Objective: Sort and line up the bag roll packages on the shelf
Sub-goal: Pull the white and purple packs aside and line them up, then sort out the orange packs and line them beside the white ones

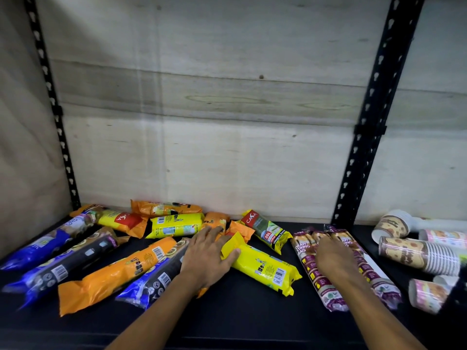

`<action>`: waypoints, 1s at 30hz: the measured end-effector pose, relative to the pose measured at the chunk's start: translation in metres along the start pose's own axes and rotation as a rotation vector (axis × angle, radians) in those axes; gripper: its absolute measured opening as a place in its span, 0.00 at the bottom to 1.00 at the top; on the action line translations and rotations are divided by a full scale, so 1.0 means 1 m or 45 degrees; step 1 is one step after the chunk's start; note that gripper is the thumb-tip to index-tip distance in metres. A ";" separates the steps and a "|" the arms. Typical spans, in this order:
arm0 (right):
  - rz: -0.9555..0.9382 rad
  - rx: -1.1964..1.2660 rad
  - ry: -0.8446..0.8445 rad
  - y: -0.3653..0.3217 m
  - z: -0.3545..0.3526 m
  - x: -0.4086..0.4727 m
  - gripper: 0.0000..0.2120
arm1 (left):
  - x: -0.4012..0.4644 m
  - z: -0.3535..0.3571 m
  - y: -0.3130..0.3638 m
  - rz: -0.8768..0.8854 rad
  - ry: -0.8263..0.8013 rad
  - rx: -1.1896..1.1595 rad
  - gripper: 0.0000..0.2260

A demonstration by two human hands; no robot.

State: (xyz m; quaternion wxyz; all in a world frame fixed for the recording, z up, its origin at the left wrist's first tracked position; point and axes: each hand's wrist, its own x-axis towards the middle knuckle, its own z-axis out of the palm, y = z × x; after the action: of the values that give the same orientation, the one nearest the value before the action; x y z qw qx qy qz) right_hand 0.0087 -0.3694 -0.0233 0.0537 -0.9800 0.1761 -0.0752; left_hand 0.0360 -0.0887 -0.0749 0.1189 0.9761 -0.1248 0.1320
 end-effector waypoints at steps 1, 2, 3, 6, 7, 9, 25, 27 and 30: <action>-0.014 -0.022 0.064 -0.002 0.001 -0.002 0.15 | -0.001 -0.001 0.001 -0.001 0.001 -0.009 0.29; -0.044 -0.050 0.137 -0.006 0.002 -0.005 0.16 | -0.002 -0.003 0.002 0.000 0.003 -0.021 0.29; -0.102 -0.051 0.211 -0.010 0.005 -0.006 0.16 | -0.003 -0.004 0.003 0.010 0.010 -0.041 0.28; -0.314 0.146 0.215 -0.031 0.013 -0.012 0.21 | -0.007 -0.015 0.001 0.016 0.038 -0.166 0.27; -0.367 0.233 0.139 -0.039 0.015 -0.015 0.25 | -0.010 -0.020 -0.002 -0.001 0.042 -0.208 0.27; -0.431 0.309 -0.079 -0.051 0.018 -0.021 0.30 | -0.019 -0.034 -0.010 -0.053 0.058 -0.226 0.27; -0.320 0.195 -0.164 -0.056 0.016 -0.053 0.36 | -0.021 -0.064 -0.007 -0.250 -0.031 -0.008 0.29; -0.263 0.243 -0.138 -0.051 0.012 -0.053 0.34 | -0.008 -0.061 0.007 -0.250 -0.038 0.052 0.30; -0.187 0.279 -0.122 -0.043 0.005 -0.050 0.34 | 0.009 -0.053 0.015 -0.315 -0.079 0.070 0.30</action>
State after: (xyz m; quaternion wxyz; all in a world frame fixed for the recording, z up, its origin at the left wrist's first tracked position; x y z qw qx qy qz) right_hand -0.0223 -0.3114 -0.0289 0.1629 -0.9810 0.0920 -0.0508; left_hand 0.0285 -0.0909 -0.0194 0.1036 0.9906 -0.0032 0.0895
